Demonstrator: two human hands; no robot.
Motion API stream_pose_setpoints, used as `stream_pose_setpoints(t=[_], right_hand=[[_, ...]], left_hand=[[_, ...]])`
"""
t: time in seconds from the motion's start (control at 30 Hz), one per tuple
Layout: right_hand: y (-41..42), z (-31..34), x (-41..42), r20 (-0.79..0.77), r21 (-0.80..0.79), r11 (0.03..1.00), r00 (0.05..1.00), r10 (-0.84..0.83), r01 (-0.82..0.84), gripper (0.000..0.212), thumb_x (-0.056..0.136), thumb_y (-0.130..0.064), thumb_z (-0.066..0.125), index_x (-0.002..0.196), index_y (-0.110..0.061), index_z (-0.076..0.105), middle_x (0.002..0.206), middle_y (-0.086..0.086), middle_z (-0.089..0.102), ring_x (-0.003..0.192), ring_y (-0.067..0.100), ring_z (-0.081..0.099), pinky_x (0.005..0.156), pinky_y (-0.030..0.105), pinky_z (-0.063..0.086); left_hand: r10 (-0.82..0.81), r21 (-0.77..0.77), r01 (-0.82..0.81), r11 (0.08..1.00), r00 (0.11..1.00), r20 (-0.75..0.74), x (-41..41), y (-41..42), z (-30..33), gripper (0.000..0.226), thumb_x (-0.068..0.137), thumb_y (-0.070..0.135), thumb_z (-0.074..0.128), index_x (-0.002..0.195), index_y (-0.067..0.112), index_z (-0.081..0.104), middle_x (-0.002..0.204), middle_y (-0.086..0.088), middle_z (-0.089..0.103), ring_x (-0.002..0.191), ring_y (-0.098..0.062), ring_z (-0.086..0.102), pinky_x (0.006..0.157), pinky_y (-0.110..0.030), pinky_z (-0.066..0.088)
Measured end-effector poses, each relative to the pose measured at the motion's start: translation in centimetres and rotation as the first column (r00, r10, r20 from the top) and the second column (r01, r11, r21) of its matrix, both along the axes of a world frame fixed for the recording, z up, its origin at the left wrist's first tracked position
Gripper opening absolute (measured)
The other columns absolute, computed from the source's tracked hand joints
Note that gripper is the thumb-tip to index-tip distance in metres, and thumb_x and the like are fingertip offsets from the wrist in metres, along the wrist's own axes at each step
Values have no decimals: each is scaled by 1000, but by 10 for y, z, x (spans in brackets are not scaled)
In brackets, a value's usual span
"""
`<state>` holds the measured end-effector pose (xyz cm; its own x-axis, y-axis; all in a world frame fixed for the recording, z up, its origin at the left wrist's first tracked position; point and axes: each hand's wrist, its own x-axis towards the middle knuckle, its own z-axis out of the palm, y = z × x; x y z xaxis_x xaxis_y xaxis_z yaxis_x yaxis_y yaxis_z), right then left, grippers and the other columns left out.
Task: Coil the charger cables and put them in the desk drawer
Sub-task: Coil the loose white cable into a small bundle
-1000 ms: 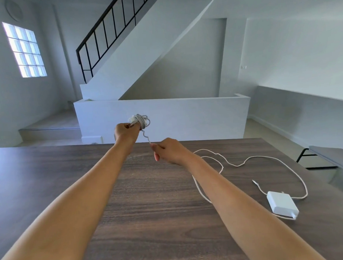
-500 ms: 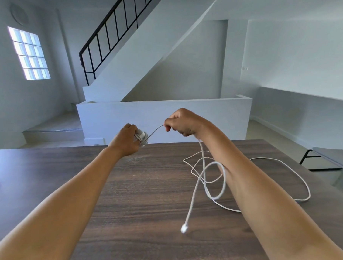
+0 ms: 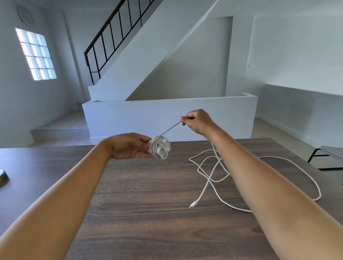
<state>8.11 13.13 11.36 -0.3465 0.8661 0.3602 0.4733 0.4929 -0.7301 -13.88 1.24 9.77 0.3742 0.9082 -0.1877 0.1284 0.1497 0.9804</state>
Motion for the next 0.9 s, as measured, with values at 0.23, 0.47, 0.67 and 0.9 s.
stream_pose_setpoints(t=[0.23, 0.47, 0.67, 0.9], right_hand=[[-6, -28, -10, -29, -95, 994, 998, 49, -52, 44, 87, -48, 62, 69, -8, 64, 46, -11, 49, 49, 6, 46, 56, 21, 39], [-36, -43, -20, 87, -169, 975, 983, 160, -143, 50, 97, -48, 44, 73, -10, 66, 36, -12, 38, 42, 5, 39, 60, 22, 40], [-56, -31, -31, 234, -228, 946, 930, 285, -232, 45, 100, -44, 40, 85, -11, 68, 52, -5, 41, 44, 10, 35, 47, 22, 31], [-65, -6, -25, 348, -256, 927, 868, 354, -275, 29, 99, -24, 44, 105, -13, 71, 70, 1, 46, 59, 15, 40, 50, 23, 35]], left_hand=[[222, -17, -271, 962, 752, 620, 8, 7, -1, 55, 46, 4, 92, 96, -6, 72, 100, -19, 71, 87, -25, 73, 71, -25, 60], [532, -134, -609, 782, 539, 654, 18, 23, 15, 16, 95, 1, 48, 104, -8, 57, 97, -18, 61, 92, -25, 64, 69, -27, 60], [678, -197, -717, 669, 479, 557, 22, 37, 16, 7, 92, -6, 46, 92, -5, 54, 94, -19, 55, 86, -25, 61, 77, -38, 60], [806, 194, -830, 523, 555, 205, 24, 48, 12, 14, 81, 3, 68, 91, -6, 64, 85, -17, 64, 80, -22, 67, 79, -33, 59]])
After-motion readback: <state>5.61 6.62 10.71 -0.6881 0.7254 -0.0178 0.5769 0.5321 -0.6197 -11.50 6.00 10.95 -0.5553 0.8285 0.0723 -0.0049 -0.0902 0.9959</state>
